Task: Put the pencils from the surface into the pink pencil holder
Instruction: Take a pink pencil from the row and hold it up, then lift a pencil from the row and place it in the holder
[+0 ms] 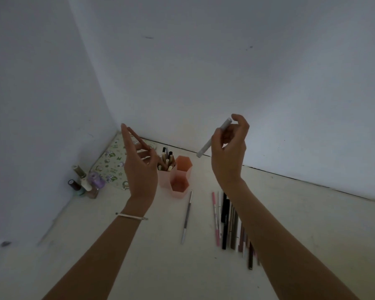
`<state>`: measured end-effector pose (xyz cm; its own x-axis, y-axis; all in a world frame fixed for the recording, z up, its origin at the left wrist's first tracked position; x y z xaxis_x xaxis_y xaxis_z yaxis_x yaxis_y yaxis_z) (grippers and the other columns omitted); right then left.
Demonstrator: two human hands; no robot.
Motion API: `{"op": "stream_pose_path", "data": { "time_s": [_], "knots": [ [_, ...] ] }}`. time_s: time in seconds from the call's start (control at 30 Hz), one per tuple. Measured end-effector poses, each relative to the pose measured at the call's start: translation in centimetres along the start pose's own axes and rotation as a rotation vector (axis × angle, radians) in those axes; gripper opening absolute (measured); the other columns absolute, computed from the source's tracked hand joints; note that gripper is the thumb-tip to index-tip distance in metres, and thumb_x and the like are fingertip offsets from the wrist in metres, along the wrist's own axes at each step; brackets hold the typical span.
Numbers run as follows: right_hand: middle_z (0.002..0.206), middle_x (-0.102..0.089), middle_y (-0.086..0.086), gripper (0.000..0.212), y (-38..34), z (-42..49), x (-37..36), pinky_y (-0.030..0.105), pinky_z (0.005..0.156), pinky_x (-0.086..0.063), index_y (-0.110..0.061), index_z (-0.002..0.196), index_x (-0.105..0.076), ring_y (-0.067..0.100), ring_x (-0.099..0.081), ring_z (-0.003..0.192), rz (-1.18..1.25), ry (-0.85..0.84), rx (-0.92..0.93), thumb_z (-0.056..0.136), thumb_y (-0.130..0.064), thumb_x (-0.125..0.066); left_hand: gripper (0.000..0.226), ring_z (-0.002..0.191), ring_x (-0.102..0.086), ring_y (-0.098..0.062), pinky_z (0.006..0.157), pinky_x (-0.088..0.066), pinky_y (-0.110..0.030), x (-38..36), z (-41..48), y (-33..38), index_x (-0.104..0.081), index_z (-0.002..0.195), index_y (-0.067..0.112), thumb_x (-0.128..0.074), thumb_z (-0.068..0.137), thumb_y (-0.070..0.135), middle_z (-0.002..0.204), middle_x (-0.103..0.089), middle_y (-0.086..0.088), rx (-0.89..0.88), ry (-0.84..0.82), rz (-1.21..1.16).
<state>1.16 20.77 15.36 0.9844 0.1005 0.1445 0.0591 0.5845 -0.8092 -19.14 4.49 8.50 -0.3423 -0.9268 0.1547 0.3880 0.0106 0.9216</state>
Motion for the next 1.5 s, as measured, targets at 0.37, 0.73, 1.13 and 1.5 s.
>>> {"op": "stream_pose_path", "data": {
  "time_s": [0.37,0.73,1.13,1.5],
  "knots": [
    [0.086,-0.059,-0.007,0.03,0.6,-3.6,-2.1,0.021,0.068,-0.052,-0.027,0.118,-0.04,0.013,-0.062,0.075,0.016,-0.08,-0.068,0.094,-0.014,-0.053,0.037,0.124,-0.048,-0.032,0.1,-0.039,-0.044,-0.2,-2.1,-1.0,-0.058,0.128,0.01,-0.046,0.095,0.024,0.132,-0.053,-0.014,-0.261,-0.044,0.582],
    [0.093,-0.062,-0.006,0.018,2.3,-7.7,-9.5,0.033,0.071,-0.055,-0.027,0.111,-0.044,0.014,-0.061,0.082,-0.262,-0.435,-0.059,0.097,-0.018,-0.052,0.037,0.092,-0.058,-0.014,0.075,-0.054,-0.034,3.2,-3.5,-3.2,-0.054,0.122,0.014,-0.048,0.089,-0.002,0.117,-0.054,0.001,-0.061,-0.084,0.326],
    [0.115,-0.055,0.005,0.049,2.4,-4.4,-1.3,0.04,0.088,-0.049,-0.011,0.119,-0.06,0.02,-0.055,0.096,-0.433,-0.167,-0.006,0.077,0.011,-0.047,0.017,0.083,-0.06,-0.014,0.066,-0.044,-0.022,-6.2,-11.4,-6.0,-0.055,0.088,0.026,-0.051,0.09,0.042,0.087,-0.058,0.008,0.082,-0.695,0.744],
    [0.1,-0.063,-0.002,0.034,8.2,-5.7,6.9,0.027,0.08,-0.045,-0.012,0.097,-0.068,0.017,-0.057,0.086,-0.533,-0.226,-0.249,0.077,0.009,-0.05,0.02,0.098,-0.062,-0.025,0.078,-0.047,-0.034,-9.6,-15.3,-7.5,-0.054,0.106,0.011,-0.047,0.1,0.028,0.105,-0.061,-0.005,0.138,-0.849,0.891]
  ]
}}
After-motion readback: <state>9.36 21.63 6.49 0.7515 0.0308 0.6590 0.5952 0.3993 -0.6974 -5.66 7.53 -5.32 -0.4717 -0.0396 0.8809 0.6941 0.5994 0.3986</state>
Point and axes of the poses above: each hand's wrist, its own z-axis towards the middle knuckle, its own x-axis out of the back of the hand, y = z × x, the point moved 10 cm from there along z, towards the middle knuckle
